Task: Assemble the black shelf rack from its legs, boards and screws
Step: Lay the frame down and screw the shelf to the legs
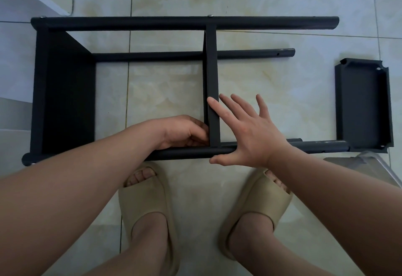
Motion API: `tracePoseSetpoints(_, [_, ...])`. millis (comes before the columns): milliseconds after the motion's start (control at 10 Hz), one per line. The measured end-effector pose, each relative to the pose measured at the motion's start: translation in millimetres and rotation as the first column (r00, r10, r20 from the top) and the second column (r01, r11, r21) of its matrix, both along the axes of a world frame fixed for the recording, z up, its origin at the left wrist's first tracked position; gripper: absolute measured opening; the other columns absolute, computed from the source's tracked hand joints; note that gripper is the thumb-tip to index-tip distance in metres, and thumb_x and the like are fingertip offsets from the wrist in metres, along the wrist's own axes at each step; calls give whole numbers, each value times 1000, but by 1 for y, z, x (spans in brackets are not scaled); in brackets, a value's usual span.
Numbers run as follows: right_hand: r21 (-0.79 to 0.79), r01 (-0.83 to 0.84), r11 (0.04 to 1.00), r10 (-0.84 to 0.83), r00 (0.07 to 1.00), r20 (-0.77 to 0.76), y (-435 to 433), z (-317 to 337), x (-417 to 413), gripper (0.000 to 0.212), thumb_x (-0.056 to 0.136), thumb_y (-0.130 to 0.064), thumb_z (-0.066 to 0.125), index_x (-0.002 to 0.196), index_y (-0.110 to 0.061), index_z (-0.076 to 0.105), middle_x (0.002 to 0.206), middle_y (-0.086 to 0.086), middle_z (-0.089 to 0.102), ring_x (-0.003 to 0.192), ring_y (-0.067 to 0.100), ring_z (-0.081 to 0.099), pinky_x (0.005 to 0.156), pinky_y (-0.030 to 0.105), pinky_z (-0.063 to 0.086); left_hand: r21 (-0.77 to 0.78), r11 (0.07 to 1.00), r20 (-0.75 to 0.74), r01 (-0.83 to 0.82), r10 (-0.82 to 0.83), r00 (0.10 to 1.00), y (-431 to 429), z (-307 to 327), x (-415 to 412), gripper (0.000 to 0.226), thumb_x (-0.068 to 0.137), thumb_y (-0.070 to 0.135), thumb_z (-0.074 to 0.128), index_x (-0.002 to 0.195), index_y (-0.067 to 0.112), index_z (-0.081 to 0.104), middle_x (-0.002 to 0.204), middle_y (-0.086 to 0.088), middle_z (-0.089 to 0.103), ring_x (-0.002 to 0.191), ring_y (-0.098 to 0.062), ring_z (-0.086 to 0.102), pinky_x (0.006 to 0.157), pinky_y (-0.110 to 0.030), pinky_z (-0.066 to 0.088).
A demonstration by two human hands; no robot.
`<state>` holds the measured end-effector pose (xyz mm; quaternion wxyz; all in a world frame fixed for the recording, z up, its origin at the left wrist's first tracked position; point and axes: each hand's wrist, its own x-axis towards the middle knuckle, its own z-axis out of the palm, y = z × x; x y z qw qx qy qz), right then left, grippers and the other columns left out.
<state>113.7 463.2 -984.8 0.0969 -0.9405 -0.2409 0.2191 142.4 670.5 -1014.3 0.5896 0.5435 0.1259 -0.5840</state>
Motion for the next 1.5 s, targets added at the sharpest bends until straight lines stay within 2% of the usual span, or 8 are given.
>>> tracePoseSetpoints(200, [2,-1,1000,1,1000,0,0,-1,0,121,62,-98,37,155,-46,-20,169,-2,14,156,24,9,122,63,-1,16,999,1,38,-38,999,1,-4,0,20,85,-6,57,92,7,71,87,-12,71,74,-19,69,70,-26,54])
tracePoseSetpoints(400, [3,1,1000,-1,1000,-3,0,0,0,121,61,-98,37,154,-47,-23,169,-2,14,156,24,9,122,62,-2,-32,999,-4,10,-10,1000,1,-3,0,20,89,-4,54,86,10,69,81,-6,72,71,-16,70,64,-23,54])
tracePoseSetpoints(500, [-5,-2,1000,2,1000,-4,0,0,0,121,61,-98,37,155,-46,-21,169,-3,14,156,24,9,122,62,-2,18,999,38,41,-42,998,0,-4,0,14,89,-2,58,95,7,67,91,-10,70,78,-18,69,75,-25,54])
tracePoseSetpoints(700, [-17,-8,1000,8,1000,-9,0,1,1,121,62,-98,36,154,-45,-22,169,-3,13,156,24,8,122,63,-2,9,1000,11,30,-30,999,1,-3,0,20,87,-4,56,87,9,70,85,-9,70,73,-17,69,66,-23,54])
tracePoseSetpoints(900, [-14,-7,1000,7,1000,-7,0,1,1,122,61,-98,37,155,-45,-21,169,-2,13,156,24,8,122,63,-1,-29,1000,-13,-5,5,1000,0,0,0,22,87,-7,50,88,8,67,80,-6,73,70,-16,71,61,-21,53])
tracePoseSetpoints(1100, [13,-14,1000,13,999,47,0,-2,0,122,62,-97,39,157,-45,-15,171,-5,-6,157,25,-2,121,65,0,17,1000,45,24,-25,999,-1,2,0,13,90,-1,59,93,8,68,82,-4,74,74,-14,71,64,-18,53])
tracePoseSetpoints(1300, [8,-38,999,37,990,137,0,-6,-1,121,65,-96,40,161,-38,-5,171,-5,-6,157,28,-2,121,67,6,16,999,32,27,-28,999,0,-1,0,16,89,-5,58,90,8,67,88,-11,71,78,-20,68,73,-24,54])
tracePoseSetpoints(1500, [-17,-77,997,79,974,214,0,-5,-2,119,69,-94,39,163,-29,5,171,-4,0,157,29,0,121,66,7,8,1000,23,29,-29,999,1,-1,0,24,88,-5,58,78,14,68,79,-6,71,72,-17,69,68,-23,54])
